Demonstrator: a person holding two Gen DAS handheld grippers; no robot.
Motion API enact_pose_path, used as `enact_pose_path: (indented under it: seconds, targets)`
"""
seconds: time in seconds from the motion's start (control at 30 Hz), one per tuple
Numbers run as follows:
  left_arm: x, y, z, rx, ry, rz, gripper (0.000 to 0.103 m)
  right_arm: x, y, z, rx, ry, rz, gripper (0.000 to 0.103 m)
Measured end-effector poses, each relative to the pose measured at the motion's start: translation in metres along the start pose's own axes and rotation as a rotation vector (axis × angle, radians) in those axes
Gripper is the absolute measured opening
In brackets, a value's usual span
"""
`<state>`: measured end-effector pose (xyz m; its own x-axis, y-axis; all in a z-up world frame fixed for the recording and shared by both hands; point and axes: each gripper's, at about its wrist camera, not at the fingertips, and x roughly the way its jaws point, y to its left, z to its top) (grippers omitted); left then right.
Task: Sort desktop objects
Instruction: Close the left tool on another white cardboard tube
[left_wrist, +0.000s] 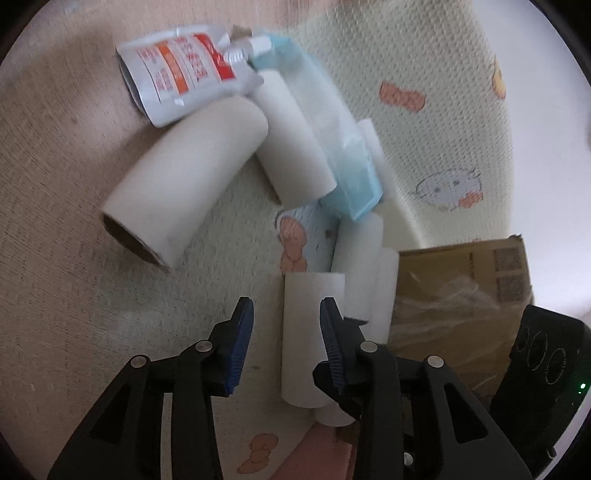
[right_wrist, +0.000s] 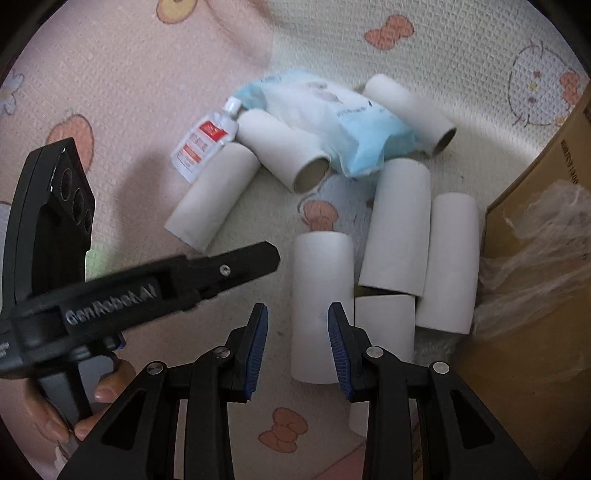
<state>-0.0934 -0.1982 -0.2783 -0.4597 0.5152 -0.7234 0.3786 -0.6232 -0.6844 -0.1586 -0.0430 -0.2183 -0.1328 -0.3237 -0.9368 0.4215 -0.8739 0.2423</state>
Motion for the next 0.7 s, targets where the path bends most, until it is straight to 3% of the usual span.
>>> enact_pose_path:
  seconds: [0.27, 0.4, 0.7]
  targets:
    - [0.012, -0.006, -0.005, 0.022, 0.035, 0.005, 0.041, 0.010, -0.006, -0.001, 0.006, 0.007, -0.017, 0.031]
    - [0.011, -0.004, -0.005, 0.022, 0.049, -0.001, 0.043, 0.024, -0.013, -0.006, 0.049, 0.058, 0.068, 0.036]
    - [0.012, 0.004, -0.009, -0.006, 0.074, -0.020, 0.044, 0.027, -0.008, -0.005, -0.003, 0.049, 0.072, 0.036]
